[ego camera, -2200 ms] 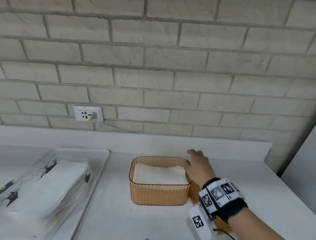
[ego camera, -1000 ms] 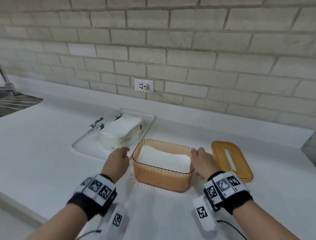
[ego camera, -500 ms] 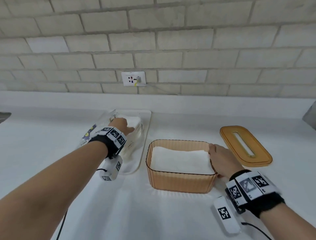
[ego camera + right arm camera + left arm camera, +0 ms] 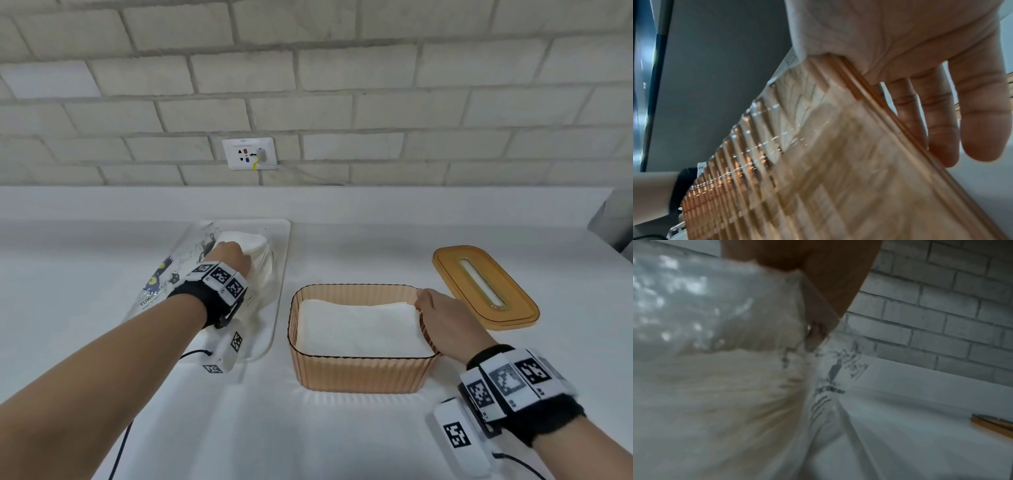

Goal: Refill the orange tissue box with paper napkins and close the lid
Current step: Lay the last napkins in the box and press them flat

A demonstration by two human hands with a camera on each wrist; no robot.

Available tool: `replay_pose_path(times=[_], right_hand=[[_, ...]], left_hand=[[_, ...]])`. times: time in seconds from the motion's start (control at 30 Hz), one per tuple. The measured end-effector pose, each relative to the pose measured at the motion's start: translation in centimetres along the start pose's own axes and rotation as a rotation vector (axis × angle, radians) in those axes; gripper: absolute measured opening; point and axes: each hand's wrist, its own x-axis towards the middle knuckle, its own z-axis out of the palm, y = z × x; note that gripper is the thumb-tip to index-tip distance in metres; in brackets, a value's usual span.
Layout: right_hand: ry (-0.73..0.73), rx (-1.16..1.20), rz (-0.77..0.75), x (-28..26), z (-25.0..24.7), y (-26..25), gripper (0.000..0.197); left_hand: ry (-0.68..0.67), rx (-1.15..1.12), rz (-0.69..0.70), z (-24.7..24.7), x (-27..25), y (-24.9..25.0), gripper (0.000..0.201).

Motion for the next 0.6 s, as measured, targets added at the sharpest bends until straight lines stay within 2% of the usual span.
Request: replay_pose_path(times=[0.1, 0.17, 0.43, 0.6], right_hand=[[0.018, 0.035, 0.001, 0.0, 0.0, 0.3, 0.038], [0.020, 0.053, -0.011, 0.3, 0.2, 0.5, 0.039], [0.037, -0.012, -0.066, 0.9, 0.6, 1.0, 0.039], [0.014, -0.094, -0.100, 0.9, 0.6, 1.2, 0.034]], left_hand=[[-0.020, 0.001, -0.037, -0.1, 0.1, 0.0, 0.034], [-0.020, 0.018, -0.041, -0.1, -0.3, 0.4, 0.023], [-0.028, 0.185, -0.015, 0.3, -1.5, 0.8, 0.024], [0.019, 0.222, -0.020, -1.2, -2.8, 0.4, 0.023]])
